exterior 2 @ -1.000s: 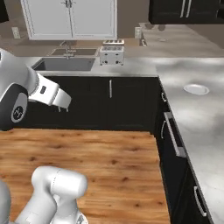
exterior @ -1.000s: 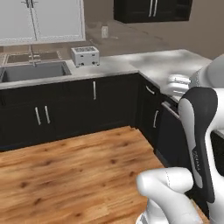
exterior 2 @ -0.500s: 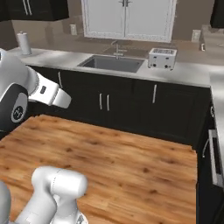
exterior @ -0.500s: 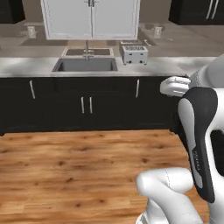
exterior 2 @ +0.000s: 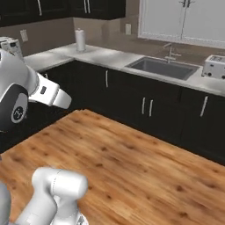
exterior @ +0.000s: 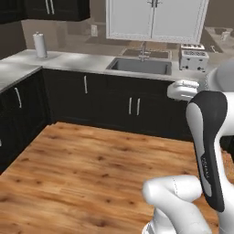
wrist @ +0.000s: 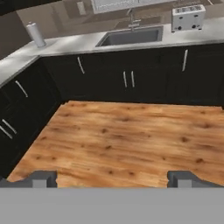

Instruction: Move the bowls from the cabinet to the plates on the dining table.

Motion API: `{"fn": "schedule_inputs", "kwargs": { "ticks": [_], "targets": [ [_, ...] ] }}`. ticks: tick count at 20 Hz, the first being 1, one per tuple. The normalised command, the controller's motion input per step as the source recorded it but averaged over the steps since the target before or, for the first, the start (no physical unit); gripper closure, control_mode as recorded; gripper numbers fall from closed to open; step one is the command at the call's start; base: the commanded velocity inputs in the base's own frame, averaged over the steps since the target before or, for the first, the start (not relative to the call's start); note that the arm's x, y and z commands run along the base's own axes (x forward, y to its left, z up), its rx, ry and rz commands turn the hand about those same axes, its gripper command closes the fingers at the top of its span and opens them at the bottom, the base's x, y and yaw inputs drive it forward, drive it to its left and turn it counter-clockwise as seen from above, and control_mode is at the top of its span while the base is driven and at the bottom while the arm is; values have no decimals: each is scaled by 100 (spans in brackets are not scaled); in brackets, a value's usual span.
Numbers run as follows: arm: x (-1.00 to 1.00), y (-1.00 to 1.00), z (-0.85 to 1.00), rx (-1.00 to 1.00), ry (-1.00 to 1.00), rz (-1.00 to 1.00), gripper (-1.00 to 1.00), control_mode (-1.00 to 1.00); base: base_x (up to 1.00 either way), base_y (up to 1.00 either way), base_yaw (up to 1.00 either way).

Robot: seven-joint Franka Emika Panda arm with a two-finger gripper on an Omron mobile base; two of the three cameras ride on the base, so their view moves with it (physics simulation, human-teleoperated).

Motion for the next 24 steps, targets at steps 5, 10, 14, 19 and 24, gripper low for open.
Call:
{"fn": "schedule_inputs", "kwargs": {
  "ticks": [5, 10, 14, 19, 24],
  "targets": [
    [0, 0, 0, 0, 0, 0, -100, 100, -21, 28, 50],
    [0, 0, 0, 0, 0, 0, -100, 100, -26, 34, 48],
    [0, 0, 0, 0, 0, 0, -100, 100, -30, 38, 46],
    [0, 0, 0, 0, 0, 0, -100, 100, -26, 40, 43],
    [0, 0, 0, 0, 0, 0, -100, 100, -10, 47, 40]
  ]
}}
